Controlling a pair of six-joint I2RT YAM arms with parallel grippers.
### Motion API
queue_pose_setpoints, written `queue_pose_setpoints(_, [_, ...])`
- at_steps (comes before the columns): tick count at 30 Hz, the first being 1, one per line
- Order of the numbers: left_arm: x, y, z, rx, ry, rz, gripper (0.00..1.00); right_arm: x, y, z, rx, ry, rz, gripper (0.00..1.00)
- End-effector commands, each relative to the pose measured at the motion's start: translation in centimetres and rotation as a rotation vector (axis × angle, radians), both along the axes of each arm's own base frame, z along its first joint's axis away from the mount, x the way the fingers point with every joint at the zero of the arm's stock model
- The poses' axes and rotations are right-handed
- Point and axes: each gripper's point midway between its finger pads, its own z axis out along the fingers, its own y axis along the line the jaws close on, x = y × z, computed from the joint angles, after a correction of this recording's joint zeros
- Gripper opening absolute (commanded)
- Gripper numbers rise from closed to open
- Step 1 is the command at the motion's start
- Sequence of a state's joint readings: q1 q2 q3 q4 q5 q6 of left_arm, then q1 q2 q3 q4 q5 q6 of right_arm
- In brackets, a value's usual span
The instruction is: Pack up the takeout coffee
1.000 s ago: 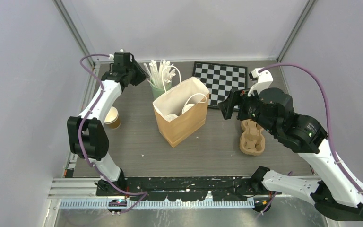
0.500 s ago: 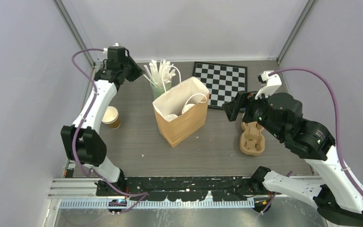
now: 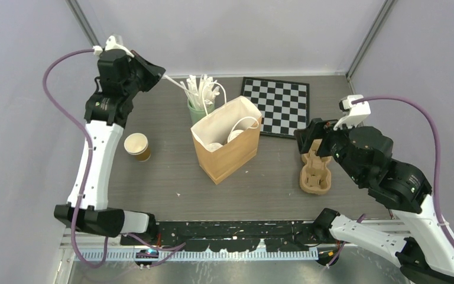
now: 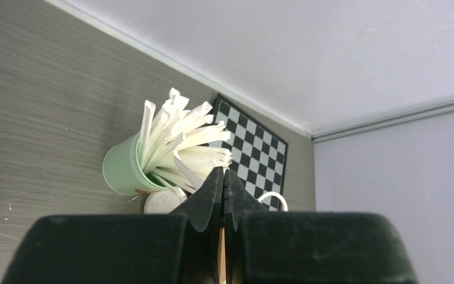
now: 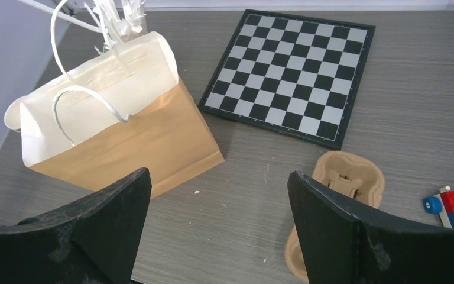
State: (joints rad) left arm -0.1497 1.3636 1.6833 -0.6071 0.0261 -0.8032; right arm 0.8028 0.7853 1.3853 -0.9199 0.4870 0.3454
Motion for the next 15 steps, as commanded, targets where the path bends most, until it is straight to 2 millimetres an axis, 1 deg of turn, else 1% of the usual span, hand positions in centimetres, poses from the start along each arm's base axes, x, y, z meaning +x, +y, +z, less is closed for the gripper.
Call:
queue_pose_setpoints(1, [-3.4,1.7,6.1,0.002,-0.135,0.055,0.00,-0.8,-1.9,1.4,0.028,-0.051,-0.041,0.90])
queue_pose_setpoints(7, [-7.4,1.5,9.8,-0.046,-0.218,0.022,0.00,-1.9,-2.5,1.3,0.065,-0.049,-0.033,0.90])
queue_pose_setpoints(11, [-9.5,-0.4,11.5,-0.131,-0.255,-0.084,0.00,-2.4,-2.7,1.5,0.068,-0.043,-0.020,0.90])
queue_pose_setpoints(13, [-10.4,-1.8,12.2,-0.173,-0.263,-0.165,0.00,-2.6,-3.0,1.8,0.069,-0.049,-0.020,0.90])
queue_pose_setpoints(15, [-11.2,-2.8,12.8,-0.227,-0.265,-0.217,0.00,-2.8,-3.2,2.0,0.073,-0.056,-0.019,0.90])
